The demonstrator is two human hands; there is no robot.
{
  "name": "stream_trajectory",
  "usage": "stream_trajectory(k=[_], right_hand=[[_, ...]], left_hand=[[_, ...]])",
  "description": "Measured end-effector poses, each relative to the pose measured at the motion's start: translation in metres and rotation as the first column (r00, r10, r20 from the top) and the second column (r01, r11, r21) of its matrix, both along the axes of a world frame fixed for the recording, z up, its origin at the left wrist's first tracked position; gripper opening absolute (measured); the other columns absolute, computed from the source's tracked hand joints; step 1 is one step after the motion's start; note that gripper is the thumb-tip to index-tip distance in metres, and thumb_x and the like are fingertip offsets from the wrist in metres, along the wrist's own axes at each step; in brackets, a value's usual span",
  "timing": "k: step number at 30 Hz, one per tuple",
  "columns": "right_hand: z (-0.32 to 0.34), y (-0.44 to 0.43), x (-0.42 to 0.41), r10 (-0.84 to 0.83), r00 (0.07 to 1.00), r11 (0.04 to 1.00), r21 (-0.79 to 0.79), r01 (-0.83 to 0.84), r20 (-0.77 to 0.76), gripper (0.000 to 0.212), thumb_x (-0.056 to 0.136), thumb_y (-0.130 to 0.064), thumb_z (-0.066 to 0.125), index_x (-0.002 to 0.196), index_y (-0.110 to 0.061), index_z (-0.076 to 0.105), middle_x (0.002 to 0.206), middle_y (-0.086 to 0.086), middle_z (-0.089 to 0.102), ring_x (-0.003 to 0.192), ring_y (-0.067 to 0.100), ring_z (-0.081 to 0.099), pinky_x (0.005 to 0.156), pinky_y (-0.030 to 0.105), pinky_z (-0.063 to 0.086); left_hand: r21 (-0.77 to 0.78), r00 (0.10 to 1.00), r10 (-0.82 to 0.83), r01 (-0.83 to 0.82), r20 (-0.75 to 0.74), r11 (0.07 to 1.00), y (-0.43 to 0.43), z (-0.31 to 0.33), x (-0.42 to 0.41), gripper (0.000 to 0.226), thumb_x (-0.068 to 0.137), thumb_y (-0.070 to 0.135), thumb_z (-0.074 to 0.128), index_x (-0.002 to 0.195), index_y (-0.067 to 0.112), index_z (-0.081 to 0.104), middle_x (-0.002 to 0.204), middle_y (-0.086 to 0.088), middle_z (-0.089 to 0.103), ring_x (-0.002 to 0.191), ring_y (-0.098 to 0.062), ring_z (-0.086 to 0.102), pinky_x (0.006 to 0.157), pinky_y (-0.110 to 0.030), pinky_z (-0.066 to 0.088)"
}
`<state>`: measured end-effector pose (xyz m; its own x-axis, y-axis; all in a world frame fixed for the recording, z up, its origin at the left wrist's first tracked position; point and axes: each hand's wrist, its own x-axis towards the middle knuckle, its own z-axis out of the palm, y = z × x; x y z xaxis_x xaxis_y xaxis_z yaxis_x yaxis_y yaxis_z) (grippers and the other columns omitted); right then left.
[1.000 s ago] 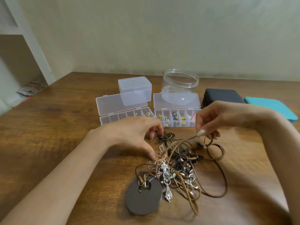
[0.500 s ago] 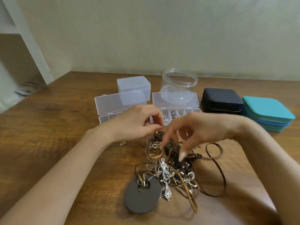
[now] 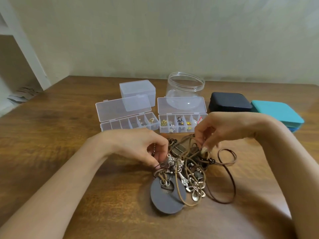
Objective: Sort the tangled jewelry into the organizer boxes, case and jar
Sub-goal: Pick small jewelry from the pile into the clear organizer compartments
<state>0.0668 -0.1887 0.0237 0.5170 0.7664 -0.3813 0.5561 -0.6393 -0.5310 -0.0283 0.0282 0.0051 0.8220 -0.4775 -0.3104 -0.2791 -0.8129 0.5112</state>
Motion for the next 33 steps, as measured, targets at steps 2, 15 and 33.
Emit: stream_trajectory(k=[2,15,33], right_hand=[[0.0,0.001,0.0,-0.021,0.998,0.998,0.066,0.016,0.066,0.015,0.079,-0.015,0.074,0.088,-0.026,0.068,0.08,-0.009,0.068,0.066,0.0,0.06,0.059,0.017,0.046],[-0.006,0.014,-0.044,0.183,0.975,0.974,-0.16,-0.162,0.124,0.028,0.076,-0.03,0.076,0.094,-0.034,0.056,0.099,-0.01,0.055,0.09,0.011,0.054,0.077,0.029,0.047],[-0.01,0.022,-0.037,-0.048,0.953,0.838,0.507,0.202,-0.299,0.015,0.083,0.004,0.064,0.091,-0.007,0.058,0.07,0.002,0.064,0.057,0.008,0.059,0.049,0.019,0.047]], left_hand=[[-0.022,1.0,0.01,-0.011,-0.023,1.0,0.001,0.001,-0.001,0.017,0.084,0.015,0.068,0.089,0.028,0.058,0.084,0.015,0.062,0.059,0.003,0.048,0.057,-0.011,0.039],[-0.217,0.993,-0.06,0.036,-0.105,0.976,0.006,0.013,-0.009,0.01,0.087,0.016,0.065,0.08,0.018,0.06,0.094,0.009,0.066,0.092,-0.007,0.063,0.082,-0.031,0.054],[-0.176,0.988,0.13,-0.143,-0.082,0.974,-0.017,0.005,-0.01,0.081,0.063,0.052,0.075,0.129,0.041,0.03,0.11,0.032,0.05,0.092,0.015,0.053,0.079,-0.004,0.042]])
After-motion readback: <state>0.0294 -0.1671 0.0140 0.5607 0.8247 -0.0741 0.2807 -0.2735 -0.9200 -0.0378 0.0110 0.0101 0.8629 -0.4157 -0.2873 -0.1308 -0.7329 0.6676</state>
